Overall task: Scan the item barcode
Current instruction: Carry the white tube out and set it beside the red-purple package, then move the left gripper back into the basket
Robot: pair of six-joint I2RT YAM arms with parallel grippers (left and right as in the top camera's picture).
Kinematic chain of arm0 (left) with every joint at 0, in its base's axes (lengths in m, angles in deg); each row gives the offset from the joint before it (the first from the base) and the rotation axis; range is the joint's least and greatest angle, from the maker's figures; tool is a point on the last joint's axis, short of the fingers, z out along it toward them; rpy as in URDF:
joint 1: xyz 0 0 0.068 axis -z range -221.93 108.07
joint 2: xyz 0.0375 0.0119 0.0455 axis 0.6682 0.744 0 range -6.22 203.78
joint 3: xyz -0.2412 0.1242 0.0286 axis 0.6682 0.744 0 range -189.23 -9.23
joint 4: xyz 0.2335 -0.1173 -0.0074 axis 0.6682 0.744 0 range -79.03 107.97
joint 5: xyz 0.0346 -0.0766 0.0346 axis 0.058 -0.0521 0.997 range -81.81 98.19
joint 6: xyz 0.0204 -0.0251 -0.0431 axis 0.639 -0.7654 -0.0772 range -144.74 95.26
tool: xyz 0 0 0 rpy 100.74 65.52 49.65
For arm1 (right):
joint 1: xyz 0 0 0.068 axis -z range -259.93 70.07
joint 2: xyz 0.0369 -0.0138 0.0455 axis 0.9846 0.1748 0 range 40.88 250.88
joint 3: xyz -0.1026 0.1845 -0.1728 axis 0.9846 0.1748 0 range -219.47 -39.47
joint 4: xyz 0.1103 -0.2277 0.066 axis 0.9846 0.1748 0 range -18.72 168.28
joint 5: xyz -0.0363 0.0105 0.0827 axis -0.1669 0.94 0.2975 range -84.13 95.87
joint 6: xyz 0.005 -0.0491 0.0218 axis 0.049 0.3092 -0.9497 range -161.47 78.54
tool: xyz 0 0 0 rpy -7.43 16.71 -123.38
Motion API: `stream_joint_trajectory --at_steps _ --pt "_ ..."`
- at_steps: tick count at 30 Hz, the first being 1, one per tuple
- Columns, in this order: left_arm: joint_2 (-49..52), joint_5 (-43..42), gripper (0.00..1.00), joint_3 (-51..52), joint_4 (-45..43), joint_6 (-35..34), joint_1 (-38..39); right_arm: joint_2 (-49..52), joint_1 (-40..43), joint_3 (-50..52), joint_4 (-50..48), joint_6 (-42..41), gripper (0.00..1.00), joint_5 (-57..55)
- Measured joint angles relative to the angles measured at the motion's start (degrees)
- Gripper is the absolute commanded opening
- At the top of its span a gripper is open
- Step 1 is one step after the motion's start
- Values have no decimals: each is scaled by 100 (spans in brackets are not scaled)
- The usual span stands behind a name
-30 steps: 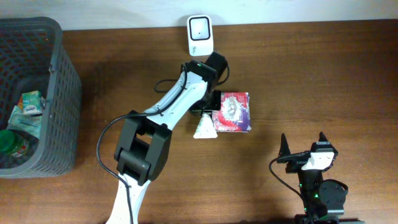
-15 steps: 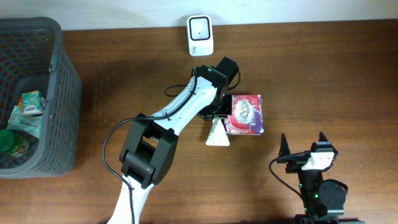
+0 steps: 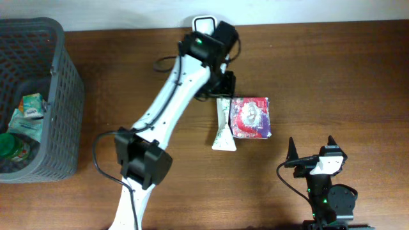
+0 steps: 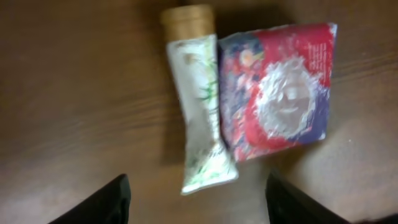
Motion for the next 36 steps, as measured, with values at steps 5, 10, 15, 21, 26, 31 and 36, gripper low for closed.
stream_joint_trajectory --at_steps 5,10,15,21,26,31,36 --pt "7 24 82 -940 793 219 -549 0 0 0 0 0 99 0" --pt "-149 42 99 -1014 798 592 -935 0 0 0 0 0 99 0" --pt "-1010 199 99 -1019 800 809 -1438 0 0 0 0 4 99 0" --pt "-1753 302 99 -1027 809 841 -3163 0 0 0 0 0 99 0" --pt "-1781 411 99 -1027 702 839 -4701 0 0 0 0 0 99 0" --pt "-1781 756 99 -1027 -256 839 -5729 0 0 0 0 2 99 0" --pt "-1768 1294 95 -748 -671 844 -6304 0 0 0 0 4 99 0"
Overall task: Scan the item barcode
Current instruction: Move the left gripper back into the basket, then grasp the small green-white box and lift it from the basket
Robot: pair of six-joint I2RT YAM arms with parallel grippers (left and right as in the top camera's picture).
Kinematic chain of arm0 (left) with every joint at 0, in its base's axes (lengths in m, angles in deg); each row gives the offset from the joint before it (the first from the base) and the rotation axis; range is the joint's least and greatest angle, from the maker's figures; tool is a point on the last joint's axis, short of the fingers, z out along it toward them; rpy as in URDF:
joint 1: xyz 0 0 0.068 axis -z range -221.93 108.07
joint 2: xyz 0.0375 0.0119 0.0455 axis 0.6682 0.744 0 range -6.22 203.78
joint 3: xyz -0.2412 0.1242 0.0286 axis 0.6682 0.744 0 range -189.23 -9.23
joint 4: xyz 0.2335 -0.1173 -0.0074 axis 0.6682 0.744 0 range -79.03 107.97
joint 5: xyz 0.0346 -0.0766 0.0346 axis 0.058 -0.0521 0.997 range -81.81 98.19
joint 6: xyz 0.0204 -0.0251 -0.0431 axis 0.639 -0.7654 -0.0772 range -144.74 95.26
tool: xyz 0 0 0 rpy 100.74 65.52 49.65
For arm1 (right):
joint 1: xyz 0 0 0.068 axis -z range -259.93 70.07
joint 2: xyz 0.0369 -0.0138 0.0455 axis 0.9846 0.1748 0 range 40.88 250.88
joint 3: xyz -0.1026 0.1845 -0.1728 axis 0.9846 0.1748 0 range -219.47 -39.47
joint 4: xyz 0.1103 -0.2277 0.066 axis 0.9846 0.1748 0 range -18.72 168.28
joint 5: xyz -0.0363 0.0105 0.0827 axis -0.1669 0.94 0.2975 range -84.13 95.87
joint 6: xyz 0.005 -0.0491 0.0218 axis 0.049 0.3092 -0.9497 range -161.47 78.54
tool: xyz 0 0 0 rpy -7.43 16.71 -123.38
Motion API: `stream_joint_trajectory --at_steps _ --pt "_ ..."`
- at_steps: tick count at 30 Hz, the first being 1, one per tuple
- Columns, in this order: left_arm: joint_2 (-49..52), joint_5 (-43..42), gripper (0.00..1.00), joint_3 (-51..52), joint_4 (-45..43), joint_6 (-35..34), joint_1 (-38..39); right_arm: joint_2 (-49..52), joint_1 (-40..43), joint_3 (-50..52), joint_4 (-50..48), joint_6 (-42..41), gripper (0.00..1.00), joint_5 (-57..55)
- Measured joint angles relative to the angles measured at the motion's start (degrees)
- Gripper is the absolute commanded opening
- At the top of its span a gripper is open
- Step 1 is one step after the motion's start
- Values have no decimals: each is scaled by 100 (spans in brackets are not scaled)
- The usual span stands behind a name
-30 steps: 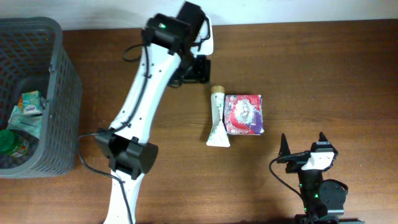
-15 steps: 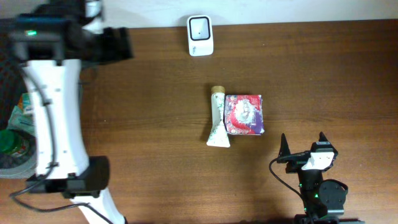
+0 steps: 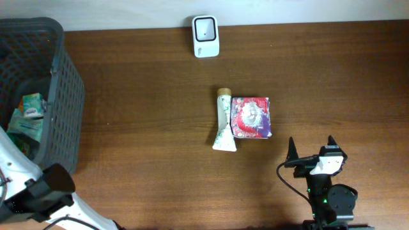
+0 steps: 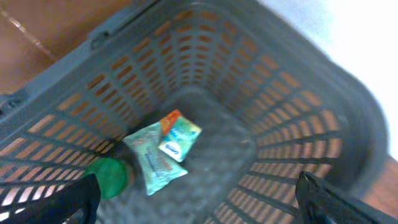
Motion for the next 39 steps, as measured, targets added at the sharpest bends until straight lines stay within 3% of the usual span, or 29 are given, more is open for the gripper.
stream_joint_trajectory --at_steps 7,11,13,18,23,26,28,29,31,32,33,39 --pt "660 667 93 1296 -538 15 -151 0 0 0 2 -2 99 0" --pt "911 813 91 1864 -1147 555 -151 0 0 0 0 0 99 0" --pt "1019 833 77 2041 -1346 911 -151 0 0 0 0 -4 98 0" --pt "1593 345 82 2184 -1672 1797 -151 0 0 0 0 -2 99 0" --pt "2199 280 80 2210 -1980 2048 -151 0 0 0 0 -4 99 0" --pt "2323 361 59 2229 -2092 2146 -151 0 0 0 0 -4 99 0" --pt "2328 378 29 2229 -2094 2282 -149 0 0 0 0 -2 99 0" --pt "2332 380 20 2229 -2100 2332 -149 0 0 0 0 -2 99 0" --pt "2334 382 17 2229 -2096 2380 -149 0 0 0 0 -2 99 2" --pt "2334 389 4 2229 -2081 2369 -149 0 0 0 0 0 99 0" --pt "2334 398 0 2229 -2039 2361 -149 0 0 0 0 -2 98 0" --pt "2334 402 0 2114 -1349 2153 -149 0 0 0 0 -2 99 0"
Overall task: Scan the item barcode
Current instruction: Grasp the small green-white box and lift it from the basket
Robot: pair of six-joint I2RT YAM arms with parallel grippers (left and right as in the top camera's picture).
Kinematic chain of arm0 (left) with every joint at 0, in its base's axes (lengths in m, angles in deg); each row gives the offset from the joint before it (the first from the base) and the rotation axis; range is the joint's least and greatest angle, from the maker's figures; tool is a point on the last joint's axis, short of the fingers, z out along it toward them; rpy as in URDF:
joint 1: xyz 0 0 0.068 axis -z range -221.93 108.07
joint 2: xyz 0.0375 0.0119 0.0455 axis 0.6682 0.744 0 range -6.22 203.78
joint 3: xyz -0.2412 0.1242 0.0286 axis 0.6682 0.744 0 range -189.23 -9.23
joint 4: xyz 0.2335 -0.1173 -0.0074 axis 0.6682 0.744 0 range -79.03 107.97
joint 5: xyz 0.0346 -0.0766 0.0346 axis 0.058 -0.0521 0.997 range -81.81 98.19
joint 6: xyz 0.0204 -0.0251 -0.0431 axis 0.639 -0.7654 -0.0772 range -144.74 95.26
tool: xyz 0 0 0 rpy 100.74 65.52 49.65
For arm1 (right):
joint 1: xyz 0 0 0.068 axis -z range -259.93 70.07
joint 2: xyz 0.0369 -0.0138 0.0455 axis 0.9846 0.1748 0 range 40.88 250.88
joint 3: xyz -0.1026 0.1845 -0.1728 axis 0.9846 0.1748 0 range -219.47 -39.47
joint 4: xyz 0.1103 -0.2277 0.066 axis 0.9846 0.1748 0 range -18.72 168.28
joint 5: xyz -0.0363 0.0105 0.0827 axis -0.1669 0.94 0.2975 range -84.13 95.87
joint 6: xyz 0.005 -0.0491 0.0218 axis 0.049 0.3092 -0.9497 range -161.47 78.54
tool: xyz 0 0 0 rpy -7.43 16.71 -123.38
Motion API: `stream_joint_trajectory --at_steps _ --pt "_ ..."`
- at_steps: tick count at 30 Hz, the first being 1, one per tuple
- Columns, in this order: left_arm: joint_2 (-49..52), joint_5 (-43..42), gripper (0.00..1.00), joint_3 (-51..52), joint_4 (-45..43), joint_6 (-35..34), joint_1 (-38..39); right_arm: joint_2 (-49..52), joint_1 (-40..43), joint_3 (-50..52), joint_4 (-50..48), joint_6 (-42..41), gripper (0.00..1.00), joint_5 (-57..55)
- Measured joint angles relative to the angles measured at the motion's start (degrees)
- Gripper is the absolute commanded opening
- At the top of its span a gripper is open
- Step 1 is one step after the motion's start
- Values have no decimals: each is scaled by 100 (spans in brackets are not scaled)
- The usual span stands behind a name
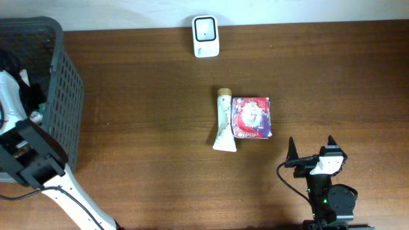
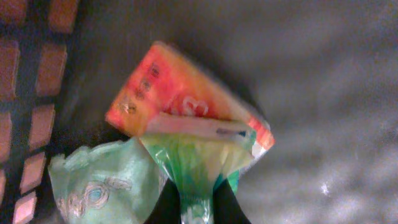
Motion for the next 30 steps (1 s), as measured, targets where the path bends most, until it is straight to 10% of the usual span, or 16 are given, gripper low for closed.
stream_joint_trajectory --at_steps 9,16,22,30 --pt "-839 -87 0 -1912 1139 -2188 0 0 0 0 0 0 99 0" --pt "-2673 -2911 0 -2149 863 -3576 101 0 0 0 0 -2 98 0" --pt "-2830 -3757 0 -2140 1513 -3438 1388 0 0 0 0 0 99 0" --pt "-2684 -1965 0 -2142 2186 -2680 4168 0 0 0 0 2 98 0"
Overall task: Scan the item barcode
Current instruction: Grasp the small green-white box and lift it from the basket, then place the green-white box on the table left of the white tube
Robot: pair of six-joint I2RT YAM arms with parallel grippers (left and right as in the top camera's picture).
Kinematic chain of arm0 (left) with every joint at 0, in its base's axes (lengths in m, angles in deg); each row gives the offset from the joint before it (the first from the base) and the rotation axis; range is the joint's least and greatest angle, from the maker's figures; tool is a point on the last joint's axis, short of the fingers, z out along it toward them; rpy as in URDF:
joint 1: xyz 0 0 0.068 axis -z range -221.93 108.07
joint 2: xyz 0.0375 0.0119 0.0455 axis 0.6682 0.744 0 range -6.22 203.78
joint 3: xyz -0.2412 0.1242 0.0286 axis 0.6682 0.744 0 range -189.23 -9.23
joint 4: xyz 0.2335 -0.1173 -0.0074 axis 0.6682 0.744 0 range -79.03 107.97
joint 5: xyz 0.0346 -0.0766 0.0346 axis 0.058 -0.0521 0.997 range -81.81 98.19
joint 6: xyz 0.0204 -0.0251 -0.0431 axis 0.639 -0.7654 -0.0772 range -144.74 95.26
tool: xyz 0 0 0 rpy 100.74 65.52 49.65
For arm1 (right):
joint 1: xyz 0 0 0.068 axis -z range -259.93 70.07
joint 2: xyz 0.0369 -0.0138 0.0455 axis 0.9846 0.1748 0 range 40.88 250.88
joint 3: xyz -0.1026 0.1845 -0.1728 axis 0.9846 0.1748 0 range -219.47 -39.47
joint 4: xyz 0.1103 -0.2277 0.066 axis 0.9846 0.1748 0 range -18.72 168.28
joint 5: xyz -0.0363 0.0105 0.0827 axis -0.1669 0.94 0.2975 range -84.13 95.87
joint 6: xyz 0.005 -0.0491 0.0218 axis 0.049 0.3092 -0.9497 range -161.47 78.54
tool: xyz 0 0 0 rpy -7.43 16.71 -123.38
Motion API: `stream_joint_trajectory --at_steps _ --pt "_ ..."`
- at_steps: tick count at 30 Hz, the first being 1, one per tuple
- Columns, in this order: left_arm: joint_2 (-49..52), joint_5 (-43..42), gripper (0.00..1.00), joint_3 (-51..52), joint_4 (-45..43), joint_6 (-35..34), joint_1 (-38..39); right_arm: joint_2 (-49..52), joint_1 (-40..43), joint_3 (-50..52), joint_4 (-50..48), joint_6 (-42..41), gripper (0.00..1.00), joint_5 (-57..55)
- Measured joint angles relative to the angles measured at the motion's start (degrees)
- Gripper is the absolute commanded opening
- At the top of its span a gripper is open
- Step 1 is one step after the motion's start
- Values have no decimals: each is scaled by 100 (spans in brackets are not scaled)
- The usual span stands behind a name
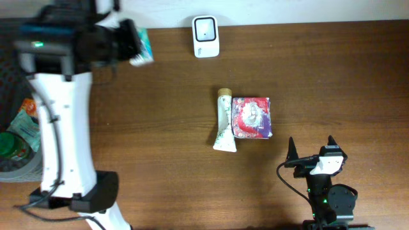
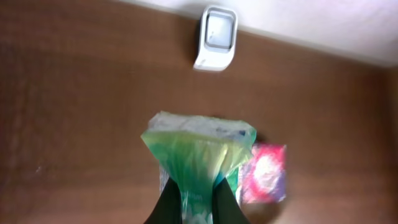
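My left gripper (image 1: pixel 131 43) is shut on a green plastic packet (image 1: pixel 142 48), held in the air over the back left of the table. In the left wrist view the green packet (image 2: pixel 198 152) hangs pinched between my two dark fingers (image 2: pixel 166 202). The white barcode scanner (image 1: pixel 206 27) lies at the table's back edge, to the right of the packet; the wrist view shows the scanner (image 2: pixel 217 37) beyond the packet. My right gripper (image 1: pixel 311 146) rests open at the front right, nothing in it.
A cream tube (image 1: pixel 223 128) and a red-and-purple packet (image 1: pixel 252 117) lie side by side mid-table. The grey basket (image 1: pixel 13 167) at the left, partly hidden by my left arm, holds a green bottle cap (image 1: pixel 6 145) and another green packet (image 1: pixel 24 125).
My left gripper was down in the basket, shut on the green packet beside an orange box. Now it holds that packet in the air outside the basket, near the scanner.
My left gripper stood open over the tube and red packet mid-table. Then it was open above the basket. Then it was inside the basket, shut on the green packet. Now the packet is out and held over the table's back left. The right arm never moved.
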Motion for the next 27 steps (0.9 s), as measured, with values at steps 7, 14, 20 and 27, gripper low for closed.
stream_joint_trajectory --at_steps 7,14,20,27 --pt "1327 1266 0 15 538 46 1458 0 0 0 0 -2 99 0" --pt "2887 1495 0 17 494 -326 2065 0 0 0 0 -2 99 2" --pt "3836 1517 0 17 142 -415 2448 0 0 0 0 -2 99 0" --pt "4210 1510 2 17 81 -546 2562 0 0 0 0 -2 98 0"
